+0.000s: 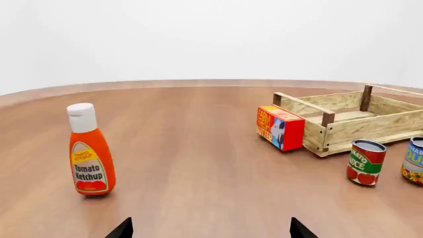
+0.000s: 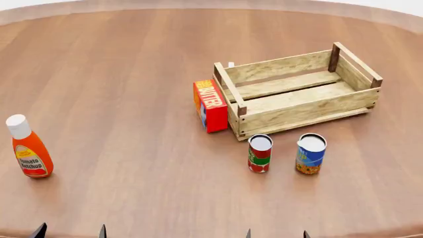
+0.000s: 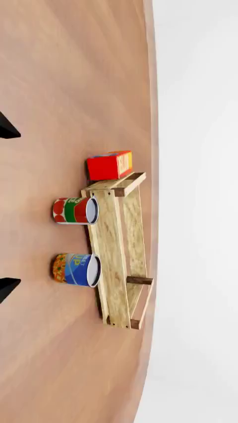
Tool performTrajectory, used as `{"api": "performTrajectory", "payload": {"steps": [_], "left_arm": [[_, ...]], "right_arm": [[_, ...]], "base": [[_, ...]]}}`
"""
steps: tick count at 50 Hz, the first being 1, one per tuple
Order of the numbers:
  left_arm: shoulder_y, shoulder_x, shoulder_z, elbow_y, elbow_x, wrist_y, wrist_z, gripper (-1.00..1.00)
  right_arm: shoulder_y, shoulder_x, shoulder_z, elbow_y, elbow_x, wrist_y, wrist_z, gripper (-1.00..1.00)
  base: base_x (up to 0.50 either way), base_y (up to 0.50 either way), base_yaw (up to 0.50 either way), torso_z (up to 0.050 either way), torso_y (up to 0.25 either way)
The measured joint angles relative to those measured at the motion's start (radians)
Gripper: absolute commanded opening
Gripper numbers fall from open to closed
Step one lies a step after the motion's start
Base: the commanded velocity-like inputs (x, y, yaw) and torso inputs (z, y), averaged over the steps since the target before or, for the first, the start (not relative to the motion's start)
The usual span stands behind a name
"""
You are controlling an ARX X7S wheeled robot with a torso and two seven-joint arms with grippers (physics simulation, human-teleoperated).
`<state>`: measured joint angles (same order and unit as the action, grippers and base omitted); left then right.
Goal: Pick up the tomato sauce, and put it in the wooden tray.
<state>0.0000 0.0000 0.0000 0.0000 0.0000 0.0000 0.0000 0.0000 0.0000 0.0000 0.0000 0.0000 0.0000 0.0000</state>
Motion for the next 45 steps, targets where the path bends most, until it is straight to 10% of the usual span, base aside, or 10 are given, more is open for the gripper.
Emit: {"api": "performTrajectory", "payload": {"steps": [45], "left_arm": [[-0.002, -0.079, 0.091, -0.007, -0.074, 0.022, -0.094, 1.00]], "right_arm": [[0.016, 0.068, -0.088, 0.009, 0.075, 0.012, 0.112, 1.00]], "base": [[0.00, 0.00, 0.00, 0.000, 0.000]]}}
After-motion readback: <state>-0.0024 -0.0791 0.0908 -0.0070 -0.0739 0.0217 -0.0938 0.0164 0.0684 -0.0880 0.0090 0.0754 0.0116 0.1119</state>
